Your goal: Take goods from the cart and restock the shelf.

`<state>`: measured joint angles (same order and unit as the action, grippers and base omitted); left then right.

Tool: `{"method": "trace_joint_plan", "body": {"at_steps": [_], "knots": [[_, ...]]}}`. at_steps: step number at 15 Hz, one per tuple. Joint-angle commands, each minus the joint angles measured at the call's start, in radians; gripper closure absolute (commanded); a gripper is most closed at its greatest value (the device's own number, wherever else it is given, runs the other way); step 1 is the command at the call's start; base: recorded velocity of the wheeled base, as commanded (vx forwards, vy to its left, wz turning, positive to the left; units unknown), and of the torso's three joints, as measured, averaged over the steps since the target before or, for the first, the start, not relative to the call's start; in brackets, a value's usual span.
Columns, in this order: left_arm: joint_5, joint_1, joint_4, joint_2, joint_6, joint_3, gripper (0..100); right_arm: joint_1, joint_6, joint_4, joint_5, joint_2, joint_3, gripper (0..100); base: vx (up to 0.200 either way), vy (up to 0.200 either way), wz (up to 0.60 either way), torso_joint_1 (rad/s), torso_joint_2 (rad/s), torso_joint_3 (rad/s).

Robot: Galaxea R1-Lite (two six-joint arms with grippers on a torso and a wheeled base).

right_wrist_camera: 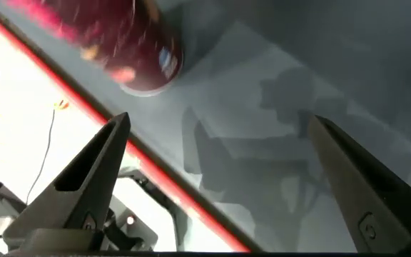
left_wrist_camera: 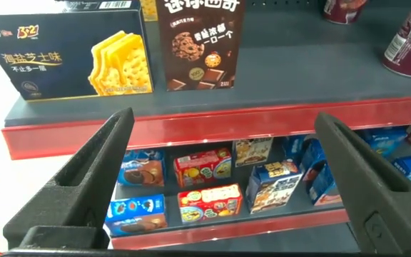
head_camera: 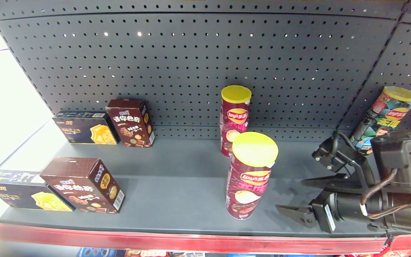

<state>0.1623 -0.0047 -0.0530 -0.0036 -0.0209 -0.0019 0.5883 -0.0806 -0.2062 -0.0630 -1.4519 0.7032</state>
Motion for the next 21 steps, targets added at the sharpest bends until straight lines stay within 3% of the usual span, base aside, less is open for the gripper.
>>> {"method": "trace_joint_plan", "body": {"at_steps": [1, 3, 7, 9, 21], "knots": [[0.000, 0.000, -0.001, 0.004, -0.014, -0.001, 0, 0.002, 0.001, -0.001, 0.003, -0.061, 0.035, 0, 0.000, 0.000, 0.00, 0.000, 0.00, 0.000], [-0.001, 0.000, -0.002, 0.004, -0.042, -0.001, 0, 0.002, 0.001, -0.001, 0.003, -0.085, 0.059, 0, 0.000, 0.000, 0.00, 0.000, 0.00, 0.000], [0.000, 0.000, -0.002, 0.004, -0.048, -0.001, 0, 0.015, 0.001, -0.002, 0.009, -0.137, 0.105, 0, 0.000, 0.000, 0.00, 0.000, 0.00, 0.000], [-0.001, 0.000, -0.004, 0.004, -0.068, -0.001, 0, 0.019, 0.001, -0.004, 0.009, -0.146, 0.108, 0, 0.000, 0.000, 0.00, 0.000, 0.00, 0.000], [0.000, 0.000, -0.005, 0.004, -0.068, -0.001, 0, 0.041, 0.001, -0.019, 0.009, -0.176, 0.136, 0, 0.000, 0.000, 0.00, 0.000, 0.00, 0.000]]}}
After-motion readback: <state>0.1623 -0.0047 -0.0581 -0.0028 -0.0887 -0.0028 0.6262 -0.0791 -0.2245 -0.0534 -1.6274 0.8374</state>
